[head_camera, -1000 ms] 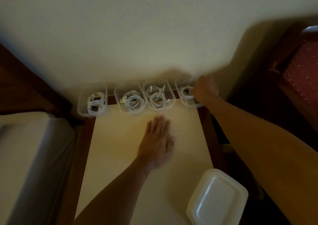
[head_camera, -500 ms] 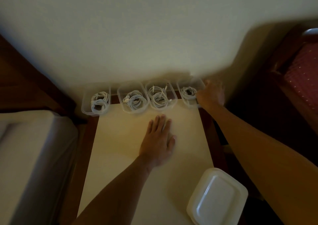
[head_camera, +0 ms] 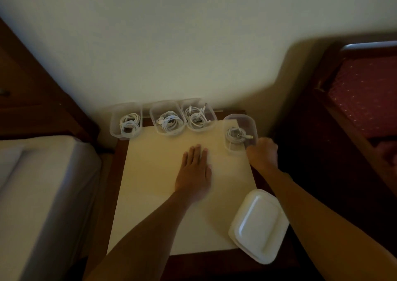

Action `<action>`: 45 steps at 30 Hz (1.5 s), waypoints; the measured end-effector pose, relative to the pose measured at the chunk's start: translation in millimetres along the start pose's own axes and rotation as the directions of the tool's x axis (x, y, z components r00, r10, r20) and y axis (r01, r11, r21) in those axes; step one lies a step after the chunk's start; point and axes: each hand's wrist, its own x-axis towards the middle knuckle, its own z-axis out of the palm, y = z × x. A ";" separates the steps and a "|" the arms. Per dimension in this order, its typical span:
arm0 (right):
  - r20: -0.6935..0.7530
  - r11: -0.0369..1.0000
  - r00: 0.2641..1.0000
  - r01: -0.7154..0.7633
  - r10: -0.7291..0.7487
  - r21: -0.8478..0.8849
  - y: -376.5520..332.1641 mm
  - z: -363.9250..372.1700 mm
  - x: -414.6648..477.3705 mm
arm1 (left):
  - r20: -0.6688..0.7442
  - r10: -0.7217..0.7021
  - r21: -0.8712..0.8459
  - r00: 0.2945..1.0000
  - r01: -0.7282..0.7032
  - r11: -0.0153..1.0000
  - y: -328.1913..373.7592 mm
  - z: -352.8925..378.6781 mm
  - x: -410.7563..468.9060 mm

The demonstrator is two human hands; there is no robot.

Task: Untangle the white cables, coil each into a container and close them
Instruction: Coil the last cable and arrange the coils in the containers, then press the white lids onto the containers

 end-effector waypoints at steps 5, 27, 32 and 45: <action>0.029 0.999 1.000 -0.010 0.011 -0.033 13.9 -6.4 -55.0 | 0.004 -0.149 -0.278 0.989 0.144 0.950 16.6 -1.7 -28.7; 0.322 0.958 0.935 0.218 -0.150 -0.186 66.0 -74.2 -99.9 | 0.056 -0.463 -0.585 0.884 0.405 0.703 63.2 -47.0 -19.3; 0.544 0.968 0.827 0.231 -0.143 -0.097 38.7 -105.7 -91.6 | 0.057 -0.466 -0.625 0.883 0.395 0.673 61.2 -47.4 -24.4; -0.109 0.561 0.551 0.816 -0.828 -0.136 -34.5 -95.8 -110.1 | 0.184 -0.466 -0.762 0.866 0.425 0.488 57.9 -56.6 -41.9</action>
